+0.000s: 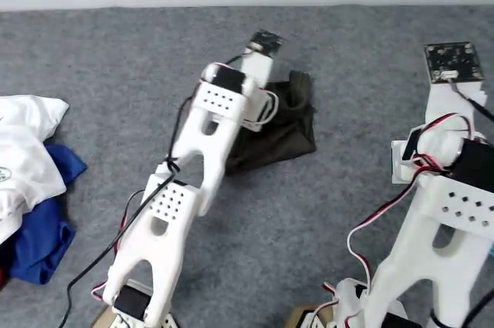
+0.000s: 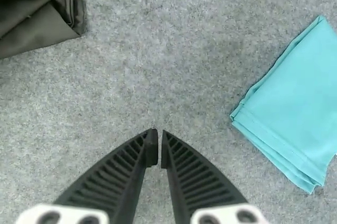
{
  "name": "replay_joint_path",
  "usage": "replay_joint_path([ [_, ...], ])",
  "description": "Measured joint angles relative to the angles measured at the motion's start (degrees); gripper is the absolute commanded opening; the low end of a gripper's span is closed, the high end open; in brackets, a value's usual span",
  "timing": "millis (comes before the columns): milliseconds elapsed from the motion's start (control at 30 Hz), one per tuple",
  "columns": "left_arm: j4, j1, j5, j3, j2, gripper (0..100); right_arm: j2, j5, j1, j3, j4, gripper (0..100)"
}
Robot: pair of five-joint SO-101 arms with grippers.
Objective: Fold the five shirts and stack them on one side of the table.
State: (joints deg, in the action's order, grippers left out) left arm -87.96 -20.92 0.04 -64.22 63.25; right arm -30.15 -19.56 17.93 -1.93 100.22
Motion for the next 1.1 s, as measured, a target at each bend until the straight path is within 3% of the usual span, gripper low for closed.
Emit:
replay_joint_path([
  [133, -1.32, -3.08, -1.85, 0.0, 0.0, 1, 0.0, 0.0, 0.0, 0.0, 0.0, 2.5],
  [367, -10.11, -7.21, -2.02, -6.24, 0.0, 1, 0.0, -0.18, 0.0, 0.0, 0.0, 2.5],
  [600, -10.9, -12.75, -2.02, -7.65, 0.0, 1, 0.0, -0.18, 0.0, 0.0, 0.0, 2.5],
  [700, -10.9, -15.38, -2.02, -7.65, 0.0, 6, 0.0, -0.18, 0.0, 0.0, 0.0, 2.5],
  [867, -11.08, -16.88, 0.09, -7.65, 0.0, 23, 0.0, -0.18, 0.0, 0.0, 0.0, 2.5],
  [1100, -11.08, -15.38, 2.29, -7.47, 0.0, 24, 0.0, -0.18, 0.0, -0.44, 0.0, 2.5],
])
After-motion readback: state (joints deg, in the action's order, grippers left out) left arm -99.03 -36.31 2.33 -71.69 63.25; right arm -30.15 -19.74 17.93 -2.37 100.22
